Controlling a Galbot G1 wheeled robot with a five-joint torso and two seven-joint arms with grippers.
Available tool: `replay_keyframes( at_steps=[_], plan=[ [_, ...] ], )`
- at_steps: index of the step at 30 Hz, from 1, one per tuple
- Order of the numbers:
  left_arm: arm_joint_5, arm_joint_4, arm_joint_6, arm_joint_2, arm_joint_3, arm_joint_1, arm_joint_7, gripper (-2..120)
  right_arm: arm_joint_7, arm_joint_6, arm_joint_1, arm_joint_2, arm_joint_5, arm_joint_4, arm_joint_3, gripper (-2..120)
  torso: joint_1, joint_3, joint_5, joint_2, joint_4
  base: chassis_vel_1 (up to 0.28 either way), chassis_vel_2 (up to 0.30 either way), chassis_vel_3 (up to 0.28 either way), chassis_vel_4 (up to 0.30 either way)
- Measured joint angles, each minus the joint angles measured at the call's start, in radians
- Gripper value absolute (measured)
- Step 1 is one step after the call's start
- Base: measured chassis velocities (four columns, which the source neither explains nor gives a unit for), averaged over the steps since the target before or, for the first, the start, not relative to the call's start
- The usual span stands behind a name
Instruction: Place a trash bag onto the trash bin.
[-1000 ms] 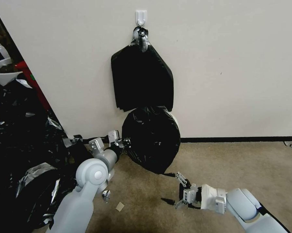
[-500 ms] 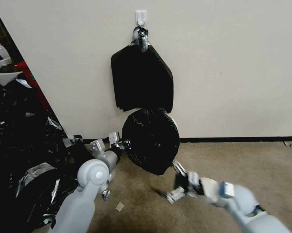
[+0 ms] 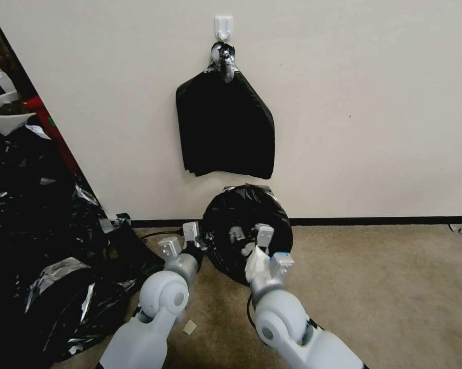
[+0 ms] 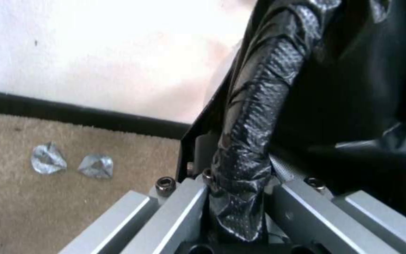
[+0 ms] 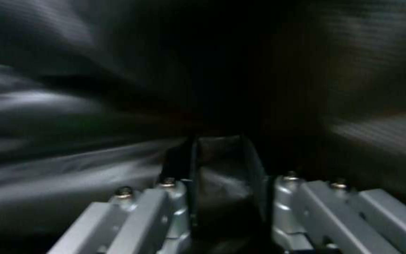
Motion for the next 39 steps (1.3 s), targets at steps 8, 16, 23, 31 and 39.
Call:
replay_keyframes(
  at_steps=[8, 16, 23, 31, 39],
  plan=[
    [0.089, -0.025, -0.029, 0.005, 0.006, 0.02, 0.04, 0, 0.118, -0.112, 0.045, 0.0, 0.053, -0.055, 0.004, 0, 0.0, 0.0, 0.0002, 0.0, -0.0002, 0.0, 0.0, 0.0, 0.0],
    [0.198, -0.029, -0.07, 0.007, 0.016, 0.044, 0.107, 0, 0.144, -0.279, 0.106, -0.026, 0.174, -0.056, -0.023, 0, 0.0, 0.0, 0.0002, 0.0, -0.0001, 0.0, 0.0, 0.0, 0.0],
    [0.225, -0.036, -0.083, 0.005, 0.023, 0.059, 0.135, 0, 0.158, -0.368, 0.154, -0.032, 0.219, -0.091, -0.028, 0, 0.0, 0.0, 0.0002, 0.0, -0.0001, 0.0, 0.0, 0.0, 0.0],
    [0.229, -0.054, -0.08, 0.002, 0.033, 0.071, 0.135, 0, 0.165, -0.392, 0.185, -0.044, 0.186, -0.174, -0.027, 0, 0.0, 0.0, 0.0002, 0.0, -0.0001, 0.0, 0.0, 0.0, 0.0],
    [0.223, -0.059, -0.056, 0.001, 0.045, 0.067, 0.111, 0, 0.135, -0.377, 0.172, -0.056, -0.028, -0.215, -0.025, 0, 0.0, 0.0, 0.0003, 0.0, -0.0002, 0.0, 0.0, 0.0, 0.0]
  ],
)
